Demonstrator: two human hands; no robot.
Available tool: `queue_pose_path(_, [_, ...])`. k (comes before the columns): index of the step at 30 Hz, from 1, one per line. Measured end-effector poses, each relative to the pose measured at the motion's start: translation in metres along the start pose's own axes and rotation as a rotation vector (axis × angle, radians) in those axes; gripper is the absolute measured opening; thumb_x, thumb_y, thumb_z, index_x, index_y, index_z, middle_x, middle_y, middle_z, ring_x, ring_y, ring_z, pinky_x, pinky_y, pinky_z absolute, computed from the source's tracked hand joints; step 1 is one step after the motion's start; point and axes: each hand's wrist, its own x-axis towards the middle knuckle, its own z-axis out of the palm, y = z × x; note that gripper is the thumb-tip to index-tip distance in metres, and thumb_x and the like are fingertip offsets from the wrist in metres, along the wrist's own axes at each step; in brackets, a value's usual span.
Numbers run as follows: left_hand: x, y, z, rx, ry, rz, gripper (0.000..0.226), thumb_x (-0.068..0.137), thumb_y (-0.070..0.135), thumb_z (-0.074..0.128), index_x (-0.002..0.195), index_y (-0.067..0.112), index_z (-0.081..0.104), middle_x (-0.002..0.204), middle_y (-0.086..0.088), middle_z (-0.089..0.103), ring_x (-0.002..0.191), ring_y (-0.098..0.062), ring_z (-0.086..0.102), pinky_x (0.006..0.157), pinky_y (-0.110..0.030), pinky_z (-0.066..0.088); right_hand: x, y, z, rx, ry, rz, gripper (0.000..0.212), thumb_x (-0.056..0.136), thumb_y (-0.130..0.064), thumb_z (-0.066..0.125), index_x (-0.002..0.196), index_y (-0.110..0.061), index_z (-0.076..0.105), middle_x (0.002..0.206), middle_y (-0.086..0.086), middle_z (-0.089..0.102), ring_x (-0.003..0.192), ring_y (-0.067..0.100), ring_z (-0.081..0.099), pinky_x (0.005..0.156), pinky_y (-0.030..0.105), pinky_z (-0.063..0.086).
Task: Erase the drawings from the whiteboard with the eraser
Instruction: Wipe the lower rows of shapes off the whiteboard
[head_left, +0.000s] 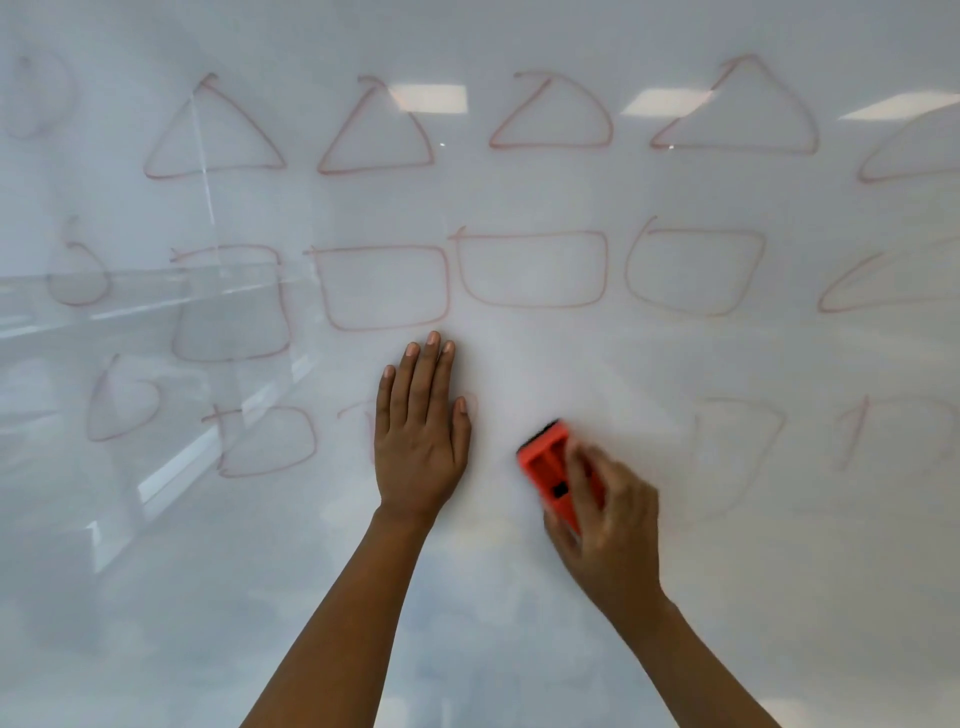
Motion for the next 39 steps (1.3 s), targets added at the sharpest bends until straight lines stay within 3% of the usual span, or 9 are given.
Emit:
queue_pose_path(4, [0.001,0.001,-0.001,0.003,-0.004,-0.007,0.048,0.097,0.02,0.037,0.143,0.005,0.038,0.149,-0.008,0.036,0.14,-0.023,0.031,0.119,-0.039,0.019,-0.024,0.033,-0.009,0.02,-0.092,-0.188,0.048,0.092,-0.035,0.05,0.132,-0.009,0.045,0.128,0.011,0.047,0.097,0.029,0.053,0.072,0.042,0.051])
queue_pose_path(7, [0.001,0.002,-0.001,0.008,-0.009,-0.016,0.048,0.097,0.02,0.037,0.143,0.006,0.036,0.149,-0.008,0.036,0.14,-0.023,0.03,0.12,-0.038,0.018,0.003,0.06,-0.015,0.033,0.017,0.118,0.054,0.089,-0.035,0.056,0.132,-0.005,0.046,0.112,0.027,0.058,0.089,0.039,0.057,0.072,0.044,0.051])
queue_pose_path(10, [0.001,0.002,-0.002,0.017,-0.007,-0.018,0.049,0.097,0.02,0.037,0.143,0.006,0.036,0.149,-0.008,0.036,0.14,-0.023,0.03,0.12,-0.037,0.017,0.045,0.059,-0.015,0.01,0.222,0.49,0.06,0.092,-0.035,0.06,0.141,-0.005,0.041,0.12,0.028,0.051,0.102,0.034,0.045,0.083,0.046,0.046])
queue_pose_path(12, [0.002,0.003,-0.002,0.015,-0.005,-0.02,0.048,0.097,0.019,0.038,0.143,0.005,0.037,0.149,-0.008,0.036,0.14,-0.024,0.031,0.12,-0.037,0.017,0.061,0.046,-0.011,0.023,0.26,0.546,0.063,0.092,-0.035,0.061,0.144,-0.008,0.037,0.124,0.026,0.049,0.104,0.034,0.044,0.085,0.046,0.045])
queue_pose_path(21, [0.004,0.004,-0.004,0.035,-0.014,-0.022,0.048,0.095,0.019,0.04,0.14,0.001,0.043,0.147,-0.011,0.039,0.139,-0.025,0.032,0.119,-0.038,0.018,-0.006,0.03,-0.011,0.02,-0.062,-0.169,0.053,0.091,-0.036,0.054,0.137,-0.011,0.044,0.122,0.011,0.047,0.089,0.029,0.052,0.071,0.04,0.049])
queue_pose_path(27, [0.004,0.005,-0.004,0.038,-0.009,-0.019,0.049,0.094,0.02,0.039,0.14,0.003,0.04,0.147,-0.009,0.037,0.138,-0.025,0.032,0.12,-0.036,0.015,0.052,0.058,-0.017,0.043,0.202,0.482,0.06,0.091,-0.032,0.062,0.139,-0.001,0.043,0.118,0.029,0.052,0.101,0.035,0.045,0.082,0.047,0.046])
queue_pose_path(30, [0.004,0.004,-0.004,0.038,-0.009,-0.023,0.049,0.094,0.019,0.039,0.14,0.002,0.043,0.147,-0.009,0.037,0.138,-0.025,0.032,0.119,-0.036,0.017,0.077,0.036,-0.011,0.043,0.267,0.619,0.063,0.093,-0.036,0.059,0.143,-0.004,0.037,0.125,0.027,0.048,0.104,0.034,0.044,0.085,0.048,0.046])
queue_pose_path(33, [0.004,0.004,-0.004,0.032,-0.014,-0.021,0.049,0.094,0.019,0.039,0.14,0.003,0.042,0.147,-0.01,0.04,0.138,-0.025,0.032,0.119,-0.037,0.018,0.074,0.01,-0.002,0.04,0.228,0.521,0.063,0.092,-0.037,0.058,0.142,-0.004,0.04,0.126,0.022,0.045,0.104,0.034,0.045,0.088,0.044,0.041])
queue_pose_path(39, [0.004,0.002,-0.007,-0.012,-0.068,-0.016,0.05,0.095,0.019,0.038,0.142,0.005,0.038,0.149,-0.009,0.036,0.14,-0.024,0.03,0.119,-0.037,0.017,0.015,-0.012,0.003,0.043,-0.029,-0.007,0.062,0.088,-0.035,0.06,0.14,-0.009,0.039,0.124,0.013,0.044,0.091,0.033,0.058,0.072,0.041,0.049])
